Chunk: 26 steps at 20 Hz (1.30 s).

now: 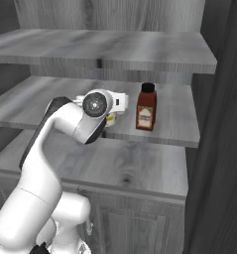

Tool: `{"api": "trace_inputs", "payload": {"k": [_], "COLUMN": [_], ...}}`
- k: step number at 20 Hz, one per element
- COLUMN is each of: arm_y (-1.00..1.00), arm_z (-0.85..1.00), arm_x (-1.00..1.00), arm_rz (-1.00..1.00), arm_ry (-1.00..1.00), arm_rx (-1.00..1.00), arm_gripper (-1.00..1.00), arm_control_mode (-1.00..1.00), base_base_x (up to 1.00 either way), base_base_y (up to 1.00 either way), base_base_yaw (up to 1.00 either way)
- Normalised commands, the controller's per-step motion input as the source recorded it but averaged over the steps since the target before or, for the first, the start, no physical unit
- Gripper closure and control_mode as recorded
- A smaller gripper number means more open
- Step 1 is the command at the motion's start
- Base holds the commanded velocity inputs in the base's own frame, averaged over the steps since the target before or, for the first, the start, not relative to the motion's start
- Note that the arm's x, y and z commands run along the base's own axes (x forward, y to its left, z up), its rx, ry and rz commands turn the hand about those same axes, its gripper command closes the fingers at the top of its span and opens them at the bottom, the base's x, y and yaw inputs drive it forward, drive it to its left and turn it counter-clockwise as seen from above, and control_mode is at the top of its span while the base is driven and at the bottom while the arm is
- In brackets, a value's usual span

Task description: Collect the paprika, mayonnaise, and shaker from the cabinet and place them next to the stove.

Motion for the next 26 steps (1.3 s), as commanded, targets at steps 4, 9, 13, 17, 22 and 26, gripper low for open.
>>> {"api": "trace_inputs", "payload": {"k": [4,9,13,17,22,26], "arm_y": [0.08,0.24,0.19,0.03,0.0,0.0], "arm_z": [0.0,0.0,0.06,0.19,0.28,0.3], "arm_x": [-0.36,-0.34,-0.35,-0.5,-0.61,-0.64], "arm_rz": [0.02,0.01,0.02,0.03,0.01,0.04], "arm_ry": [0.0,0.0,0.0,-0.04,-0.09,-0.05], "arm_rx": [0.0,-0.02,-0.02,0.0,0.0,0.0], "arm_gripper": [1.0,1.0,1.0,1.0,1.0,1.0], "arm_control_mode": [-1.0,-1.0,-1.0,-1.0,-1.0,-1.0], "base_base_x": [0.0,0.0,0.0,0.0,0.0,0.0], "base_base_y": [0.0,0.0,0.0,0.0,0.0,0.0], "base_base_yaw": [0.0,0.0,0.0,0.0,0.0,0.0]}}
